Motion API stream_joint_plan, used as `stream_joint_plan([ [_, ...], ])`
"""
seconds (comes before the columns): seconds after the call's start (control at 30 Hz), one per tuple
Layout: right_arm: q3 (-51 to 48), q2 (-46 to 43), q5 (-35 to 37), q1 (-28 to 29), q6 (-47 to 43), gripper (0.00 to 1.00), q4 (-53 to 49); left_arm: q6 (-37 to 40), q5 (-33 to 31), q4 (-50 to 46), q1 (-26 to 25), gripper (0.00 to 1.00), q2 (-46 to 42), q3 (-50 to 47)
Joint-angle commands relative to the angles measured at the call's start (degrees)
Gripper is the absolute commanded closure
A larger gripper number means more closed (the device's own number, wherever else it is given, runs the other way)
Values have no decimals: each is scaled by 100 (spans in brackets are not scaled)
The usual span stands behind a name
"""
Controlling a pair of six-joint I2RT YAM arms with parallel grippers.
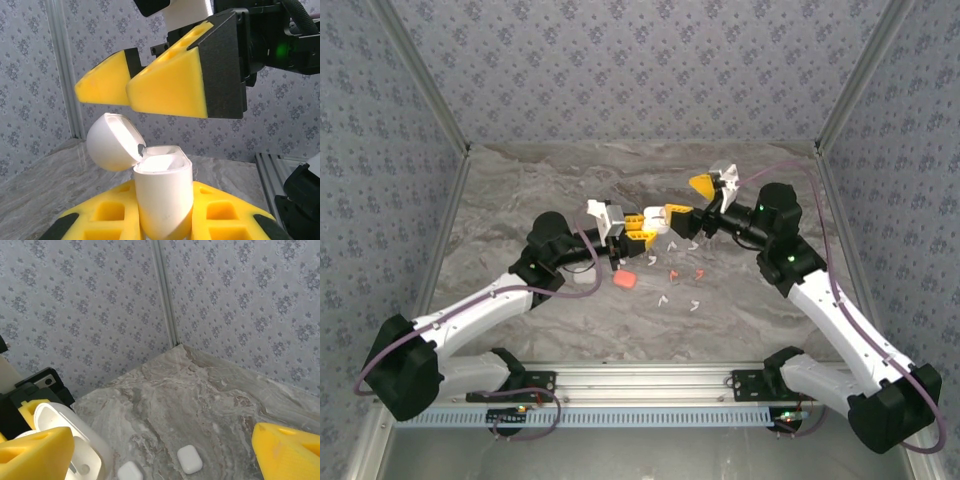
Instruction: Insert wireless bluetooth earbuds into charging case
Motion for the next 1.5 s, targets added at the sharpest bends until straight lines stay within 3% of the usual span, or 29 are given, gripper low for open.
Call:
stream_joint_plan([
  [0.0,196,-191,-127,-83,87,6,-181,164,-4,30,-36,100,1,215],
  [0.13,220,-577,-160,-316,338,6,-649,371,-249,149,-39,100,-97,-60],
  [0.27,373,-757,-18,-672,669,8,-1747,551,-507,278,-35,100,-365,-443],
  [0.47,263,-649,631,-955,1121,20,-3553,610,-598,102,-39,100,-805,-810],
  [0.6,-172,-620,955,-927,1473,28,-4014,588,-627,12,-39,100,-1012,-994],
  [0.9,-1436,-154,1398,-503,2007,46,-3966,516,-690,-30,-33,100,-1130,-1078],
  [1.07,-2023,213,1541,81,2428,49,-3498,535,-707,-73,-36,100,-1121,-1069],
  [1.47,-2010,1184,1849,709,2621,56,-2826,472,-712,-74,-34,100,-1117,-1060],
])
